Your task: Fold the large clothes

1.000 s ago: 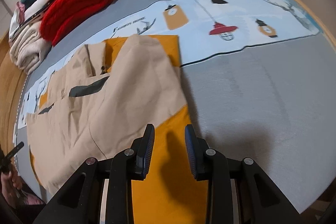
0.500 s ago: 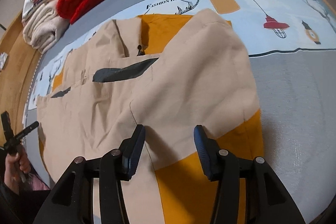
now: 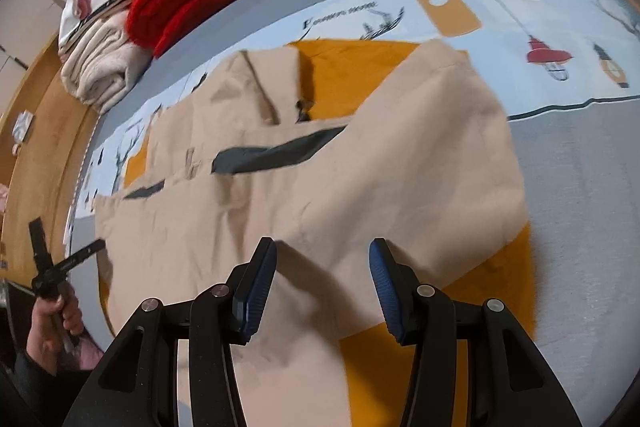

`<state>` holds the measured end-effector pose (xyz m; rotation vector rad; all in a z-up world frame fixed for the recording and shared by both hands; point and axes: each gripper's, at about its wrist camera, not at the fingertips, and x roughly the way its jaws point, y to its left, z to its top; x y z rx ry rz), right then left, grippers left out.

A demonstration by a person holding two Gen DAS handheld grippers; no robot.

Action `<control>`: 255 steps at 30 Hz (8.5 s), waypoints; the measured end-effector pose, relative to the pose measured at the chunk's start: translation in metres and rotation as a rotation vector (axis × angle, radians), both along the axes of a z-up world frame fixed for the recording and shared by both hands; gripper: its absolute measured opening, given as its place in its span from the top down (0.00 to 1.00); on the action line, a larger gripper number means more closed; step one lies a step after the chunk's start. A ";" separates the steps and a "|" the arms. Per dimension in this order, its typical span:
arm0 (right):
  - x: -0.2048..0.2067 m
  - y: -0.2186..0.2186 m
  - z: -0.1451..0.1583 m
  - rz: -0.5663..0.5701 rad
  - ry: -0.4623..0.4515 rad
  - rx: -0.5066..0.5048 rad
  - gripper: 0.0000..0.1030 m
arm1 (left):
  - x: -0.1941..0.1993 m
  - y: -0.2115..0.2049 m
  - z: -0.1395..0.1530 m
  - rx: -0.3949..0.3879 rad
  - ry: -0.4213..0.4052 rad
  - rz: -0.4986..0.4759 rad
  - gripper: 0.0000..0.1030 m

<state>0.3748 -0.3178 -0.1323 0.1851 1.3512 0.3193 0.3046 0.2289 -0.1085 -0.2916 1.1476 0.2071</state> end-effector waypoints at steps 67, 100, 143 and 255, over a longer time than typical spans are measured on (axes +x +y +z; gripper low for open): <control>0.067 -0.053 0.036 -0.033 -0.264 -0.246 0.98 | 0.060 0.031 0.058 -0.003 -0.168 0.002 0.99; 0.107 -0.041 0.020 -0.069 -0.215 -0.149 0.82 | 0.080 -0.005 0.007 -0.125 -0.022 -0.210 0.72; -0.092 0.073 0.082 0.194 -0.442 -0.307 0.83 | -0.095 -0.051 0.050 -0.038 -0.098 0.104 0.93; -0.116 0.054 0.024 0.265 -0.027 -0.156 0.94 | -0.063 -0.257 0.075 -0.102 -0.117 -0.264 0.63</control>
